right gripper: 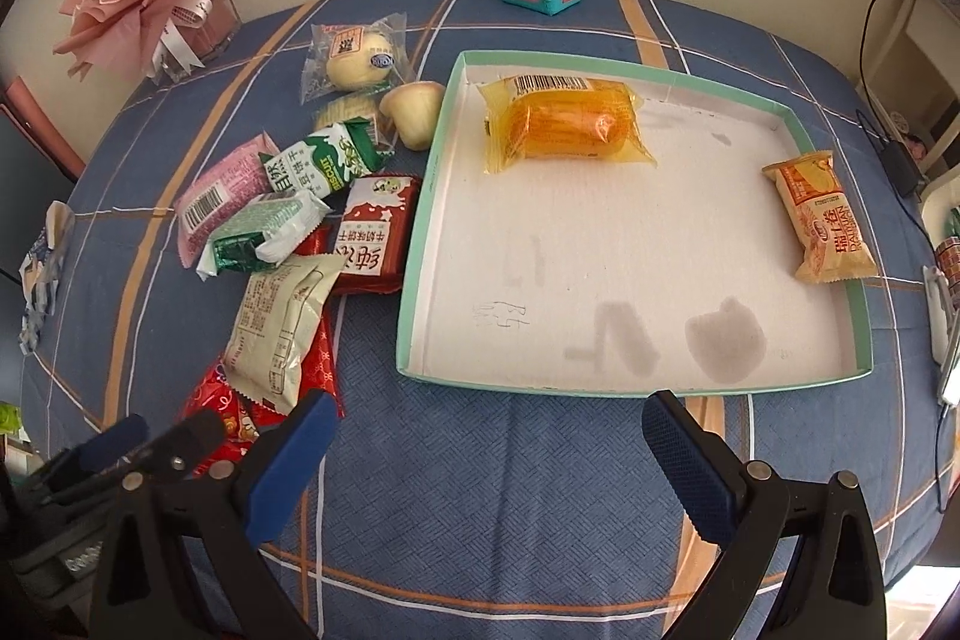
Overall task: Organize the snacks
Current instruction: 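Grasp the red Rees nice pack with the left tool, then lift the red pack with left tool while right grasps the cream wrapper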
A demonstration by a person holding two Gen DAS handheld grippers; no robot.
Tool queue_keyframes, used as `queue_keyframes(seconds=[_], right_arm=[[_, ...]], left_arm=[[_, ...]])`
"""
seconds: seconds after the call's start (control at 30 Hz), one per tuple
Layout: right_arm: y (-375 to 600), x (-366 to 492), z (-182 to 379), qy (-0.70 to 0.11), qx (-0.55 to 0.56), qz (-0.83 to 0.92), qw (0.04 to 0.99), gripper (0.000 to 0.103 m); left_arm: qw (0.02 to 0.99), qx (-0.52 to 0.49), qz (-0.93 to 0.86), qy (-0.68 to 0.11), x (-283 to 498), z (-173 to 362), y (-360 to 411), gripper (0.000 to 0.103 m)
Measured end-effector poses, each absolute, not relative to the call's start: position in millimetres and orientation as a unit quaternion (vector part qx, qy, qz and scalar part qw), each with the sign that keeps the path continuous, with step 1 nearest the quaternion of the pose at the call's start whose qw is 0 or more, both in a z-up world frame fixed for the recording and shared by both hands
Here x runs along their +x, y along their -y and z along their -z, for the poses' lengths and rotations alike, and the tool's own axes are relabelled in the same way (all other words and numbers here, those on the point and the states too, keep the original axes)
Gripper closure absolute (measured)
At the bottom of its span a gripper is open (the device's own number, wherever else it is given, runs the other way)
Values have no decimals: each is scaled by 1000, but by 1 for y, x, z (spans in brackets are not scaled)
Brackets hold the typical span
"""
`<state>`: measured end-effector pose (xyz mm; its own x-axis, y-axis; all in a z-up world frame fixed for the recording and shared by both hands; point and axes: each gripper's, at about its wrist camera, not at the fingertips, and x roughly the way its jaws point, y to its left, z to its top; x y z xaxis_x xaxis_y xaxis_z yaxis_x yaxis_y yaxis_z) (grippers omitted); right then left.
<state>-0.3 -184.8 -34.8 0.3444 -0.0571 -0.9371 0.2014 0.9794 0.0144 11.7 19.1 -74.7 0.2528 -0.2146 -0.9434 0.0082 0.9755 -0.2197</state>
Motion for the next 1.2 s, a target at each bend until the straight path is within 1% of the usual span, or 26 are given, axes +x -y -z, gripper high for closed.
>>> queue_keyframes(seconds=[0.07,0.17,0.23,0.27,0.37,0.4,0.87,1.2], right_arm=[[184,1,37,-570,61,80,816,0],[181,4,39,-572,62,73,814,0],[179,5,39,-572,64,66,815,0],[178,5,40,-572,63,64,815,0],[175,7,42,-574,61,63,814,0],[174,7,43,-575,60,63,813,0],[162,20,44,-571,50,52,818,0],[144,38,48,-566,47,30,822,1]], left_arm=[[785,-85,72,-609,13,76,-17,31],[782,-88,78,-612,14,78,-16,31],[780,-90,81,-614,15,79,-15,42],[779,-91,83,-615,15,80,-14,49],[776,-98,88,-617,16,82,-13,53],[775,-101,89,-617,16,82,-13,56],[794,-122,77,-590,15,71,-34,57],[821,-103,30,-560,20,58,-59,57]])
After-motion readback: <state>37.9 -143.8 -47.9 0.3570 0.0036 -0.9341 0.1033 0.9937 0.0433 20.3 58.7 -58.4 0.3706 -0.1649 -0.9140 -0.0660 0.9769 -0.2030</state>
